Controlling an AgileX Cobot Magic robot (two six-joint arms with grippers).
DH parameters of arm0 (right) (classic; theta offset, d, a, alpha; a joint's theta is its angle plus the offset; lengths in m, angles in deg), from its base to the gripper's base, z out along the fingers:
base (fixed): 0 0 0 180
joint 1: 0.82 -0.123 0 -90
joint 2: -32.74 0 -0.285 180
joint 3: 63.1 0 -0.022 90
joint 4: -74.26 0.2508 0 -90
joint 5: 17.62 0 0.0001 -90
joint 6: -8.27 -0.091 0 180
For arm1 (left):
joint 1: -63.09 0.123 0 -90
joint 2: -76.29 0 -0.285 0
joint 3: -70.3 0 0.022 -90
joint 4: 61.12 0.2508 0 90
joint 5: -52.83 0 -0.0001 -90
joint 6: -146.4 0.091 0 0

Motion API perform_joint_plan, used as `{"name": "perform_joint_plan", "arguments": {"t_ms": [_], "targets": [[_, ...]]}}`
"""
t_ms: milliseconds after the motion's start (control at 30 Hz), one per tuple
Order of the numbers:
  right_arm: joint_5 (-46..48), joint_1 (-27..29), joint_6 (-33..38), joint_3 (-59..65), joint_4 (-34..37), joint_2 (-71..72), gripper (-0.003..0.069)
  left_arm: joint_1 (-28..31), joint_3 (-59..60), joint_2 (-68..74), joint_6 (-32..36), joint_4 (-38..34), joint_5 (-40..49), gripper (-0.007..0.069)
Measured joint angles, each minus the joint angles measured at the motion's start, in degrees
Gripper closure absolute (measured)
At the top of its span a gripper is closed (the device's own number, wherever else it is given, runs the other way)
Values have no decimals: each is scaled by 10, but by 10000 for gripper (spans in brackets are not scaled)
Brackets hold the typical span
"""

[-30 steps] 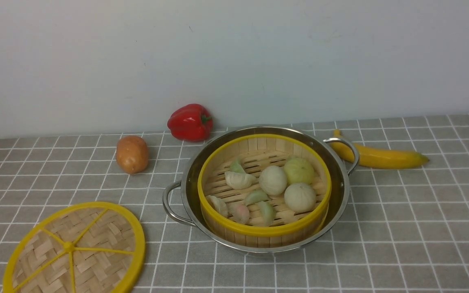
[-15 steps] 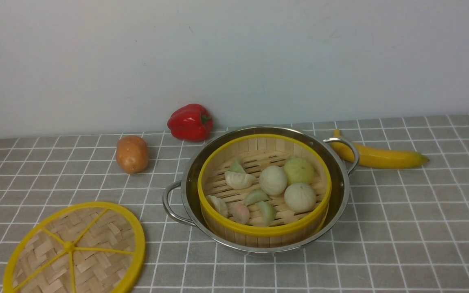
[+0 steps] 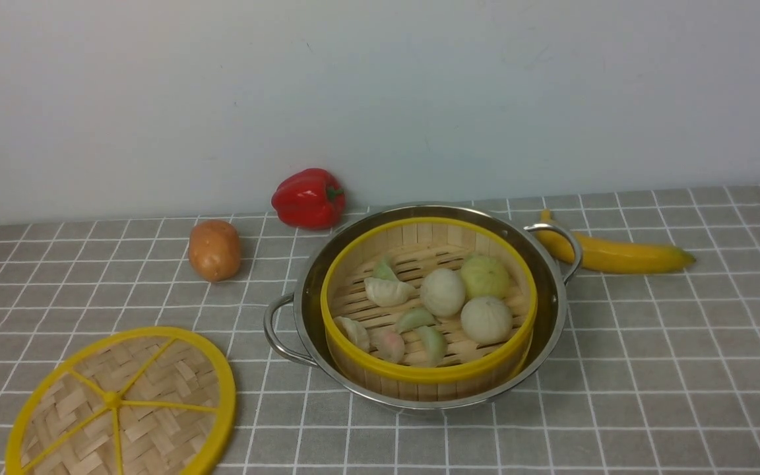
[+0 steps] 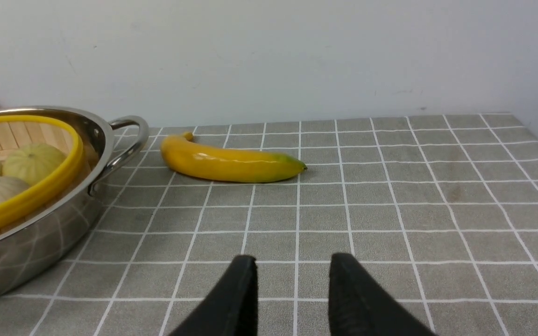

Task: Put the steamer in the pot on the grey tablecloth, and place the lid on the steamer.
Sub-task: 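Grasp the bamboo steamer lid lying on the table by its centre knob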

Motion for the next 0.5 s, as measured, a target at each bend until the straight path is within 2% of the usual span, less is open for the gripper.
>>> {"name": "perform_joint_plan", "arguments": {"t_ms": [100, 300, 500], "targets": [[0, 0, 0, 0, 0, 0, 419, 0, -41, 98, 0, 14, 22, 382], [0, 0, 0, 0, 0, 0, 419, 0, -130, 329, 53, 16, 20, 382], [0, 0, 0, 0, 0, 0, 419, 0, -195, 491, 65, 4, 19, 382]]}}
